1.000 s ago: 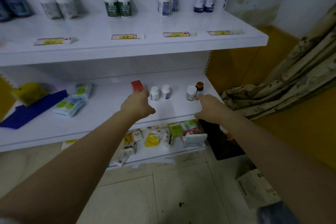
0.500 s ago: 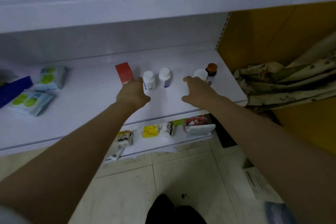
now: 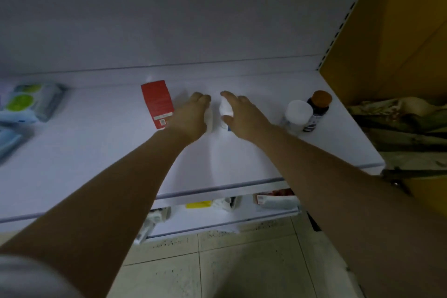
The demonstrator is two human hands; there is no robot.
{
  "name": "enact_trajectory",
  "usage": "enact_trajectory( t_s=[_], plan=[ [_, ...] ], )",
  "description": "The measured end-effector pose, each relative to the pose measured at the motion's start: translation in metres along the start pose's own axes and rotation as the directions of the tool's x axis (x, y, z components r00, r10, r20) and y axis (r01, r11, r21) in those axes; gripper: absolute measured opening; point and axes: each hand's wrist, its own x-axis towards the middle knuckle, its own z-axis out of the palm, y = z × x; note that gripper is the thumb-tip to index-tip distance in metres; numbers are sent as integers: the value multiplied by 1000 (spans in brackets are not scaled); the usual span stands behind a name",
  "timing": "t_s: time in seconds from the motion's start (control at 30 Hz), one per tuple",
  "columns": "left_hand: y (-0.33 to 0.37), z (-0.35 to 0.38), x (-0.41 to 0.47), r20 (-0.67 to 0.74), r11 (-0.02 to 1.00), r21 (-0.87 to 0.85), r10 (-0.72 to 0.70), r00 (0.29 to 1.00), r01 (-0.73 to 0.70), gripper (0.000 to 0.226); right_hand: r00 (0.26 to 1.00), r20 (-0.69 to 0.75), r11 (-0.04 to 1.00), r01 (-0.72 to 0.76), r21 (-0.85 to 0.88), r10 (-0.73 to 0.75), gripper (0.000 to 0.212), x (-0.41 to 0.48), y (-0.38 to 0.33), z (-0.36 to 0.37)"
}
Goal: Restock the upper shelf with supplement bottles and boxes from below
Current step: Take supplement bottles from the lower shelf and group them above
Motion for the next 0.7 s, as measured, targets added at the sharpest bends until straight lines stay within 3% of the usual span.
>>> enact_trajectory(
  t_s=[0.13,0.23,0.33,0.43,0.53,0.7],
  plan=[
    [-3,-2,-7,-29,999,-39,0,1000,-1,60,999,-46,1000,-6,9,7,49,-6,0,4],
    [-1,-10,-29,-20,996,-87,-39,999,37,50,999,42,1000,-30,6,30,49,-25,-9,-3],
    [5,-17,-66,-32,976,-200,-99,995,91,51,991,95,985,-104,139,91,64,-56,-25,-16],
    [12,-40,-101,-34,924,-356,-165,986,142,52,982,78,950,-185,252,171,62,-85,-45,-42],
    [27,-72,-130,2,827,-538,-190,982,161,48,975,81,910,-221,352,205,53,-119,-65,-74],
    [54,-124,-184,30,565,-813,-207,978,144,37,979,60,835,-197,514,194,50,-182,-100,-111]
  ],
)
